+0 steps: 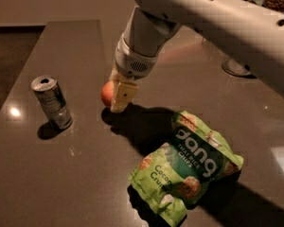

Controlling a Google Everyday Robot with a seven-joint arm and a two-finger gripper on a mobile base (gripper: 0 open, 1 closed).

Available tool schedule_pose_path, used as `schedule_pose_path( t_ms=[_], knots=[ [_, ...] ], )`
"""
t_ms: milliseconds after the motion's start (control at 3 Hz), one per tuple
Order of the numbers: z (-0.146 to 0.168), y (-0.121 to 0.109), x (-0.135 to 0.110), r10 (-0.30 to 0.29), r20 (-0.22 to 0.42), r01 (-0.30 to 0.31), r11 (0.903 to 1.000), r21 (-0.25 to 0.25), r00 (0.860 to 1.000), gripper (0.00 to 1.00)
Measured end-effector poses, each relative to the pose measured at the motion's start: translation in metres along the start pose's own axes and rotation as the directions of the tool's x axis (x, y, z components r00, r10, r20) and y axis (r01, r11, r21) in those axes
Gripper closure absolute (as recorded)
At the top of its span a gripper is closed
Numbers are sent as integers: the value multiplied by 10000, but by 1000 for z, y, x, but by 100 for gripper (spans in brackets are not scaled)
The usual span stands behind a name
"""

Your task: Move apple near redbull can

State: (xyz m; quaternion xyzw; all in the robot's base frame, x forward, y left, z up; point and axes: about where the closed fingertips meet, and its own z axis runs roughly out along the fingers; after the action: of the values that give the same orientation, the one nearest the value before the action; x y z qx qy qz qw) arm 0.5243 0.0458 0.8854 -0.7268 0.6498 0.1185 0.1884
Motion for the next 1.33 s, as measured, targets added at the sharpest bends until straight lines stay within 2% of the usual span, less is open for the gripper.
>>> schedule_pose_path(
  t_ms=[333, 667, 1000, 1333],
  knots=[
    [22, 17, -17, -169, -53, 168, 9996, -216, 9998, 100],
    [37, 22, -38, -302, -11, 301, 9991, -291, 9995, 100],
    [43, 19, -58, -419, -23, 418, 9990, -145, 9991, 98],
    [47, 18, -61, -407, -193, 406, 9992, -17, 9990, 75]
  ],
)
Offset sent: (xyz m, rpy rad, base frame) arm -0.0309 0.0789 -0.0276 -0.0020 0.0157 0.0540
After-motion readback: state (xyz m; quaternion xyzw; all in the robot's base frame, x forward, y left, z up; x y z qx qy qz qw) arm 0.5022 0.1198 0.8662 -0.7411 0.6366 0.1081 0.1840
